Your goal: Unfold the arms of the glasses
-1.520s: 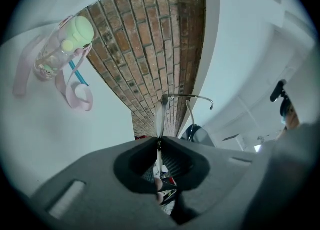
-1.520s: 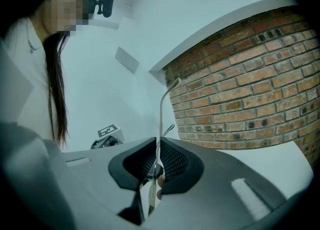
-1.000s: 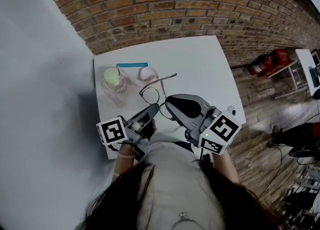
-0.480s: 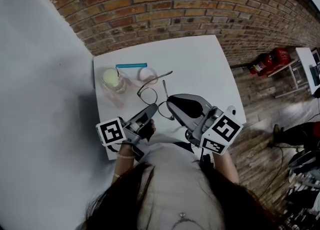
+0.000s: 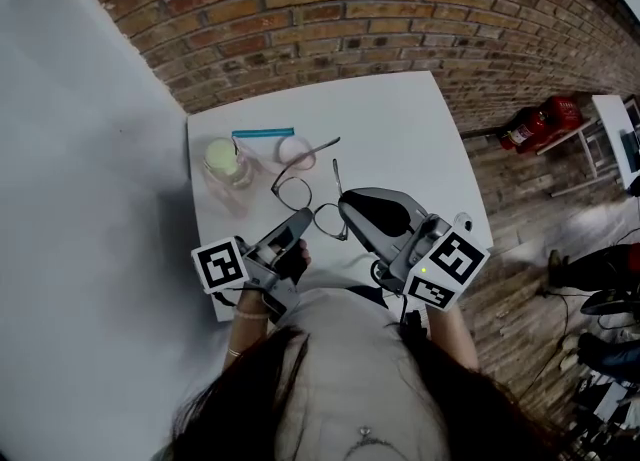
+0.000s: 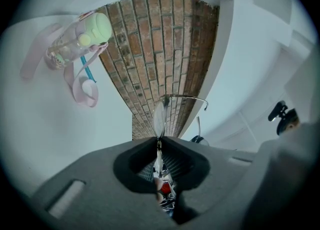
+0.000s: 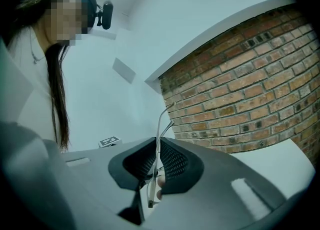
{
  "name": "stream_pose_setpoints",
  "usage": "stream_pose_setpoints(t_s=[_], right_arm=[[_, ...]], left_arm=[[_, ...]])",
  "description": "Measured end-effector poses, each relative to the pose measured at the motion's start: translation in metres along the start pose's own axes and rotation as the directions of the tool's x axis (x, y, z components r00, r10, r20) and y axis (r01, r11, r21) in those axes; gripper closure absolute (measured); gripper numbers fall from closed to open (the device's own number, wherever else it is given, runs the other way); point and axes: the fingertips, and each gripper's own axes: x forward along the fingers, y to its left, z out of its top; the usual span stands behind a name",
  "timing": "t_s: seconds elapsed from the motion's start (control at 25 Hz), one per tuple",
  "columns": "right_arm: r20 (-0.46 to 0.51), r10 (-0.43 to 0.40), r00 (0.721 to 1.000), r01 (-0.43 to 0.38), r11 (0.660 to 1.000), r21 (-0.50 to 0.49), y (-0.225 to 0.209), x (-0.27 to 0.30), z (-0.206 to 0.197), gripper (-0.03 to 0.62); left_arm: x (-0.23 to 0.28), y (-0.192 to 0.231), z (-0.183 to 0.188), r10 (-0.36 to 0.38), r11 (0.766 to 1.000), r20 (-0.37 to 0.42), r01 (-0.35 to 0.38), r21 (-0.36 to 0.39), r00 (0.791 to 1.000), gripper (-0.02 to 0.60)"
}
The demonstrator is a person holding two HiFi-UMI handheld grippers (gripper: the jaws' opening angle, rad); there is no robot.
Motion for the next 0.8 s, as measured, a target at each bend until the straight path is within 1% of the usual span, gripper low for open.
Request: stream_pose_setpoints(t_s=[0.8], right_arm=[[0.032, -0.015, 0.999, 0.014, 1.0, 0.015, -0.005, -0.0052, 0.0057, 0.56]], left_arm=[[-0.0046, 0.0027, 0.0091, -0.023, 0.999, 0.049, 0.025, -0.046, 0.999, 0.555]])
